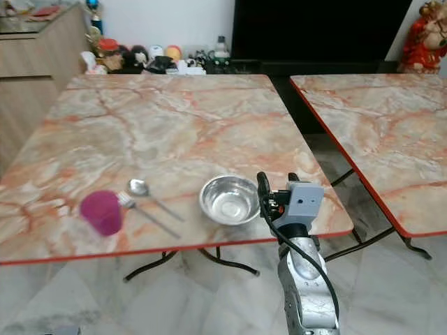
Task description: Setting the table
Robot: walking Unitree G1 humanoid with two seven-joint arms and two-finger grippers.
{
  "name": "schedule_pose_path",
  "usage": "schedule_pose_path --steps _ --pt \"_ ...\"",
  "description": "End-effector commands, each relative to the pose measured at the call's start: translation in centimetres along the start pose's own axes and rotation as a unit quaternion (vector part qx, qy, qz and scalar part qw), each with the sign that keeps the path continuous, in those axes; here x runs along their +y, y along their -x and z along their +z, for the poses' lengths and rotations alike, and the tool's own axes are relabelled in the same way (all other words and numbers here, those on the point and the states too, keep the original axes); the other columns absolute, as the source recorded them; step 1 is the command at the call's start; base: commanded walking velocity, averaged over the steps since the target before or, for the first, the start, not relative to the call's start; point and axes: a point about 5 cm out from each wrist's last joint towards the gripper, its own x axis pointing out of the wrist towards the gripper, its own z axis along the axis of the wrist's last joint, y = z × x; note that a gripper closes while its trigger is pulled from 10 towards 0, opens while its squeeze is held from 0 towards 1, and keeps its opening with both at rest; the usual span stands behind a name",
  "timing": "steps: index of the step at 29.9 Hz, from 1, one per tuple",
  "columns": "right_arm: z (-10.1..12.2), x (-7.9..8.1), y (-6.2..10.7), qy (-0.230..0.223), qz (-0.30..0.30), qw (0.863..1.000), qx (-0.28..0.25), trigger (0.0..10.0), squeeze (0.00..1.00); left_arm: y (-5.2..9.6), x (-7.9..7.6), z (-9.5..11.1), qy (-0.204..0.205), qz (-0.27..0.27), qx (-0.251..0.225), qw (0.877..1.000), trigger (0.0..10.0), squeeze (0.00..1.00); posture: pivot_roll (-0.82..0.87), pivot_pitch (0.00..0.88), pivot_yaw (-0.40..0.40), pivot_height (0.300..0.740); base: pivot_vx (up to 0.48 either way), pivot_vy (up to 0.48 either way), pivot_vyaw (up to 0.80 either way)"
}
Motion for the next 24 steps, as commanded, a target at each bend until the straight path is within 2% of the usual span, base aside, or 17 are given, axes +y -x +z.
schedule_pose_path --steps 1,5,12,17,24 --pt "0.2 0.0 -0.1 -0.001 -0.002 1.000 -0.004 10.0 0.00 0.3 0.5 -0.7 0.001 0.009 0.014 1.000 10.0 0.00 -0.03 0.095 -0.014 0.740 0.251 0.000 0.00" --pt "0.2 0.0 0.3 -0.002 -0.003 1.000 -0.001 10.0 0.00 0.3 0.4 -0.9 0.003 0.007 0.017 1.000 10.0 0.00 -0.03 0.096 -0.016 0.740 0.000 0.000 0.00" --pt "-0.4 -0.6 2.0 -0.021 -0.019 0.999 0.023 10.0 0.00 0.3 0.4 -1.1 0.000 0.008 0.023 1.000 10.0 0.00 -0.03 0.100 -0.018 0.740 0.000 0.000 0.00" --pt "-0.6 -1.2 4.0 -0.071 -0.039 0.994 0.072 10.0 0.00 0.3 0.4 -1.1 -0.002 0.009 0.024 1.000 10.0 0.00 -0.04 0.102 -0.021 0.740 0.000 0.000 0.00" --pt "-1.0 -1.8 5.4 -0.108 -0.064 0.984 0.129 10.0 0.00 0.3 0.3 -1.1 -0.006 0.006 0.024 1.000 10.0 0.00 -0.05 0.100 -0.025 0.740 0.000 0.000 0.00"
